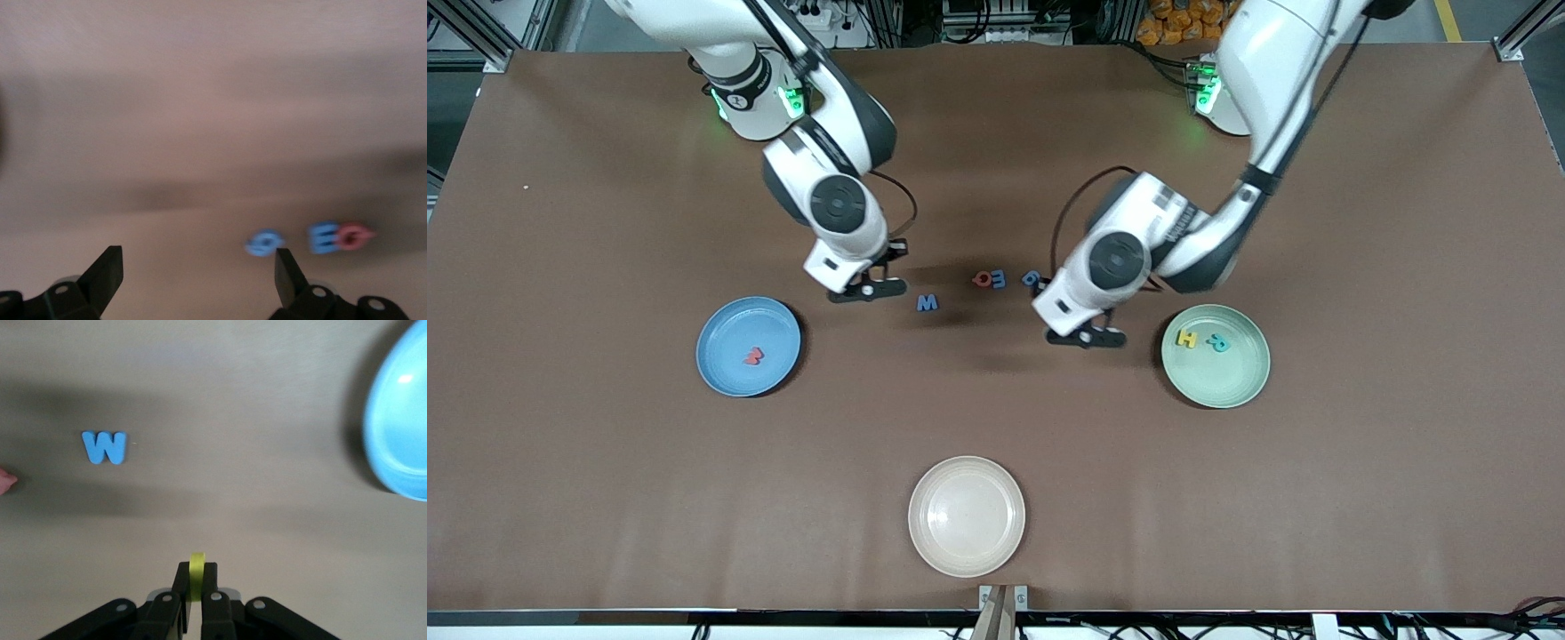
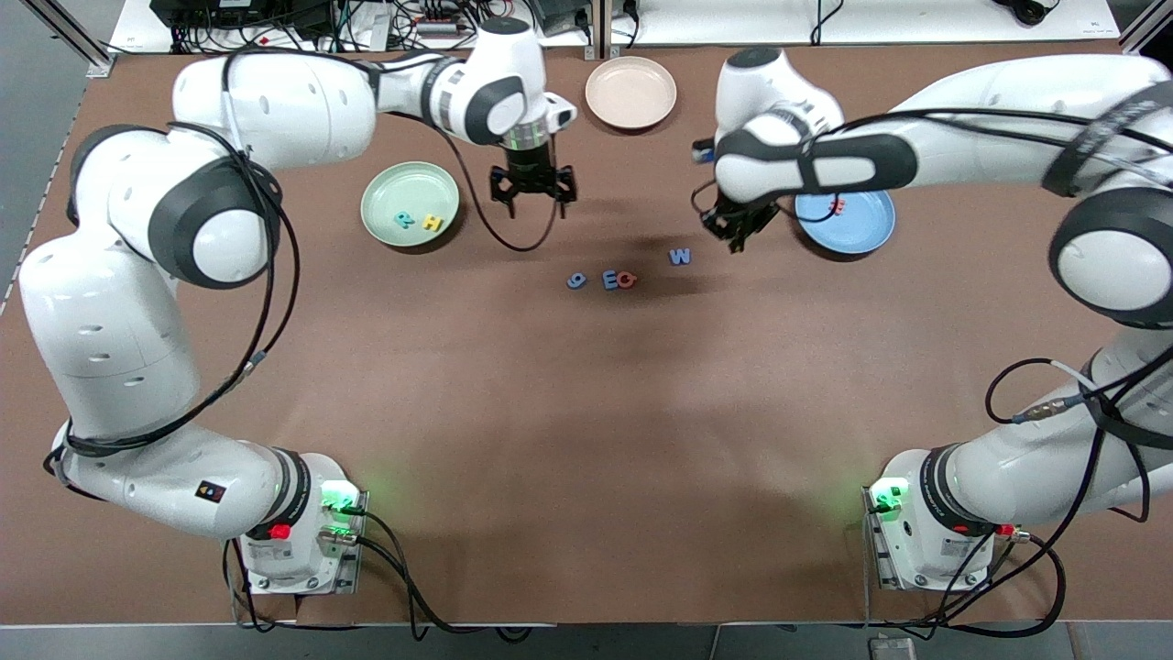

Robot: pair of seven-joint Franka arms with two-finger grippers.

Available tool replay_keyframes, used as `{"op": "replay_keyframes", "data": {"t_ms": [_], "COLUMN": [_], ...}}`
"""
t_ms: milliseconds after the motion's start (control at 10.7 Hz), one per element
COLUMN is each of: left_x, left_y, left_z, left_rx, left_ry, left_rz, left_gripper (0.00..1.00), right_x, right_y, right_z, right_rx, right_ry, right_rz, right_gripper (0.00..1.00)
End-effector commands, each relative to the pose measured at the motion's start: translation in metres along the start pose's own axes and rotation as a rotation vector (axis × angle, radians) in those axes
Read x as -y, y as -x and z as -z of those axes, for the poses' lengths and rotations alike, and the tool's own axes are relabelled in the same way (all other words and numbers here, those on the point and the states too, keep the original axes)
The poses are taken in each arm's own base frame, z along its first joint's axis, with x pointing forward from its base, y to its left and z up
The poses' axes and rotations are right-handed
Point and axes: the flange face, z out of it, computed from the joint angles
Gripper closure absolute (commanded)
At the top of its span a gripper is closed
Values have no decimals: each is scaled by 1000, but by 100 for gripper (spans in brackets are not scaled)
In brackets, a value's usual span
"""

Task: Sort upper and lower case letters into plates
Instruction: 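Place the yellow letter in the blue plate while the left gripper reaches the W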

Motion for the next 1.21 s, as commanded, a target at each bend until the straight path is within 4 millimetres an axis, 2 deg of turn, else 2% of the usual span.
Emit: {"op": "replay_keyframes", "data": {"t_ms": [0, 93, 187, 280, 560, 840, 1026, 1120], "left_x": [-52, -77, -93, -113, -156, -171, -169, -168], "left_y": [4, 16, 22, 34, 41, 42, 37, 37], "left_z": [0, -8, -16, -28, -47, -74, -84, -90], "left_rx": [-19, -41, -80, -120, -239, -364, -403, -405], "left_ry": [63, 72, 107, 132, 197, 263, 244, 228], "left_rz": [117, 148, 203, 229, 311, 247, 202, 159], "left_gripper": [0, 0, 2, 3, 3, 2, 0, 0], "right_x": [-48, -77, -106, -136, -182, -215, -219, -219], "right_y": [13, 15, 15, 12, 8, -1, -16, -24], "right_z": [52, 72, 86, 92, 90, 79, 49, 28], "right_rx": [13, 30, 28, 19, 46, 48, 61, 73], "right_ry": [-16, -11, -15, -27, -37, 0, 74, 77], "right_rz": [9, 25, 41, 46, 18, -7, 9, 20], "right_gripper": [100, 100, 100, 100, 100, 100, 100, 100]}}
